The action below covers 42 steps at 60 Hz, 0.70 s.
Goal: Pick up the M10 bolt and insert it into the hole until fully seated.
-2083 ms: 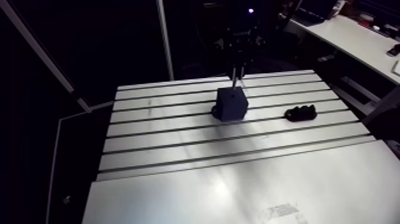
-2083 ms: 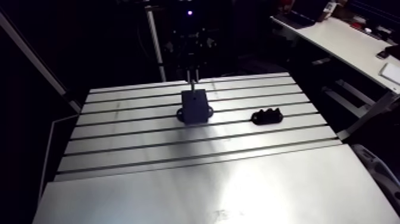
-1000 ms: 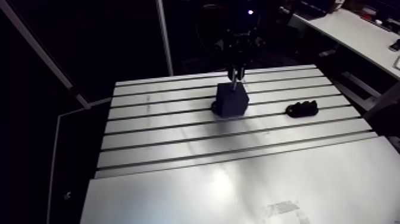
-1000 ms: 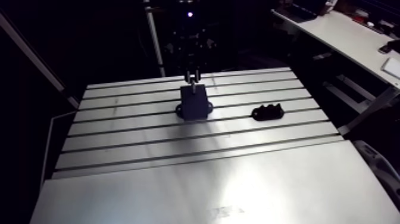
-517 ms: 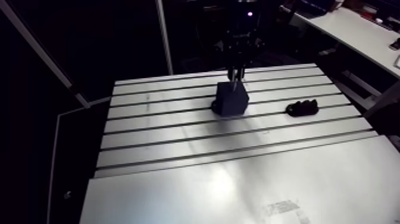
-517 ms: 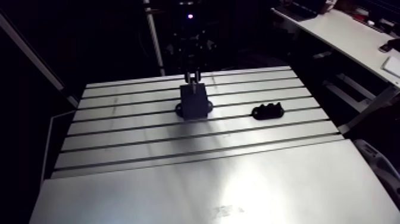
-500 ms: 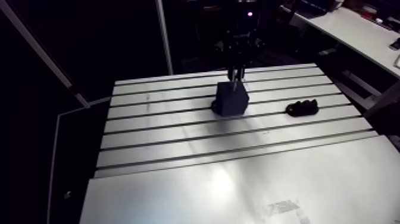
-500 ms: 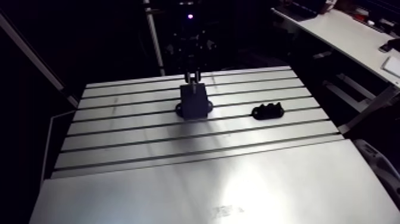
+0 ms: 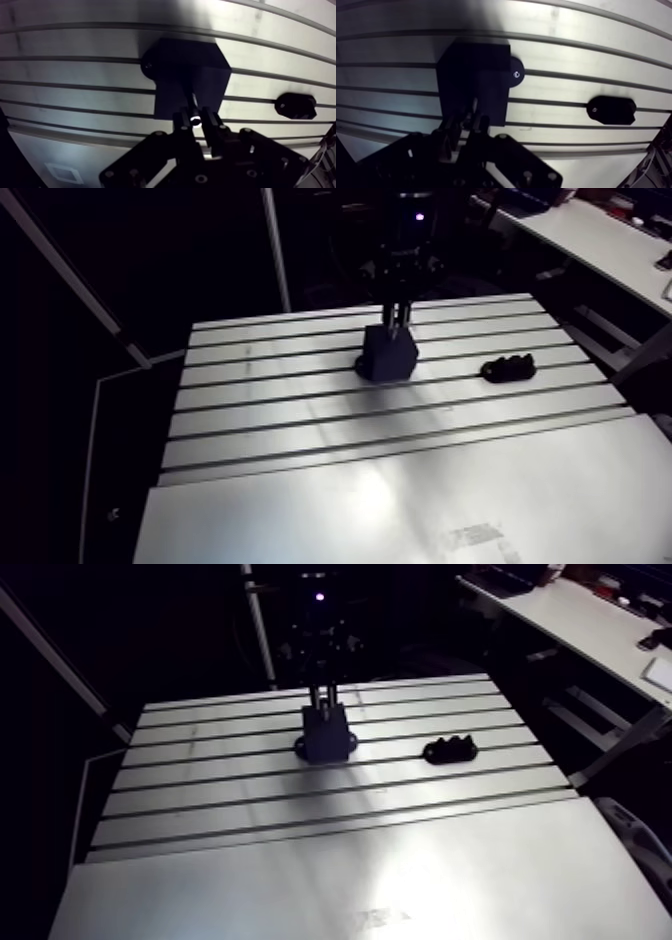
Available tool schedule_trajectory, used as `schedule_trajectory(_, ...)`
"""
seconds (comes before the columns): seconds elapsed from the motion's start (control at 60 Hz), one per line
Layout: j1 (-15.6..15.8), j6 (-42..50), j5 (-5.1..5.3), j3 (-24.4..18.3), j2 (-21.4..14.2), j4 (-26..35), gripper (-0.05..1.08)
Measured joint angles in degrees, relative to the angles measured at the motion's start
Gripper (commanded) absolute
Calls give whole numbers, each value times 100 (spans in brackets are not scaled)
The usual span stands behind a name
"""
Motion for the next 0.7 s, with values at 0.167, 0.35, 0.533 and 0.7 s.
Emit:
schedule_trajectory(0.167,-2,-4,-13,24,-4,-33,0)
schedule_trajectory(0.35,-22,-30,-120,50,-44,-178,0)
schedule_trajectory(0.533,-59,-73,-157,8,-127,-250,0)
schedule_trajectory(0.7,-90,-56,-160,-122,-295,-166,0)
